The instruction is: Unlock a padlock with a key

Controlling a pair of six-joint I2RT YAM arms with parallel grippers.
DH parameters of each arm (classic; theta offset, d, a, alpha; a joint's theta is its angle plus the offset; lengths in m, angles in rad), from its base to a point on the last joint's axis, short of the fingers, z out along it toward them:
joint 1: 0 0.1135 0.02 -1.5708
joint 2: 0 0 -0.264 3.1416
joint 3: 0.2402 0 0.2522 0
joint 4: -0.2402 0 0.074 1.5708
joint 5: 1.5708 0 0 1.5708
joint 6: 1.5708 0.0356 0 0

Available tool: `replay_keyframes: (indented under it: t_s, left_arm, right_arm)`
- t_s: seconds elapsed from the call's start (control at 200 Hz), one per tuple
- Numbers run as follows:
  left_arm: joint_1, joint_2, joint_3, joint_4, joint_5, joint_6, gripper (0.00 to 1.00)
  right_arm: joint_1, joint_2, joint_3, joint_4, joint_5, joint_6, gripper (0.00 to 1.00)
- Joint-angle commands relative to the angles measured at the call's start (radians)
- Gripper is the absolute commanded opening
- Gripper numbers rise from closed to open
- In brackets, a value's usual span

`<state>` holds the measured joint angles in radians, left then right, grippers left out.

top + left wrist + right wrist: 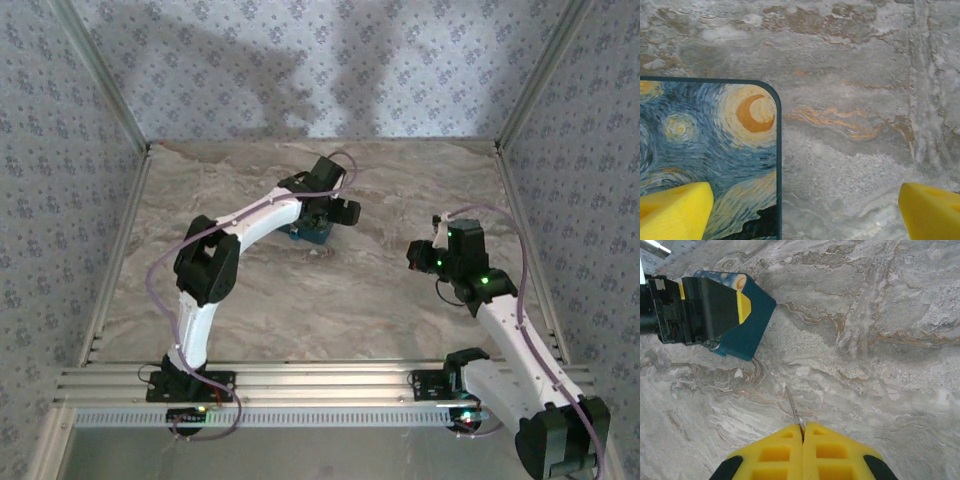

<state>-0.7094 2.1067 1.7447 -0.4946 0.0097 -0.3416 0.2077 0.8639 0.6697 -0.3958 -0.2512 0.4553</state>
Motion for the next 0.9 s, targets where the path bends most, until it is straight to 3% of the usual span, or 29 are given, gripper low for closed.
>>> replay_keyframes:
  t_s: [0.0,0.395,0.894]
  left_arm:
    - [-0.038,-0.036,-0.048,-0.032,0.034,-0.041,0.95]
    - [-0.096,0.031,0.001,-0.013,0.083,-0.080,0.96]
    - [-0.096,0.138,0.278,-0.094,0.115,-0.043,0.96]
  right_arm:
    - [-0.018,-0.021,-0.007,-0.043,-0.017,0.000,0.00]
    - [-0.033,-0.028,-0.015,-0.041,-0.012,-0.010,0.00]
    - [-0.034,-0.029,-0.019,-0.042,-0.016,-0.009,0.00]
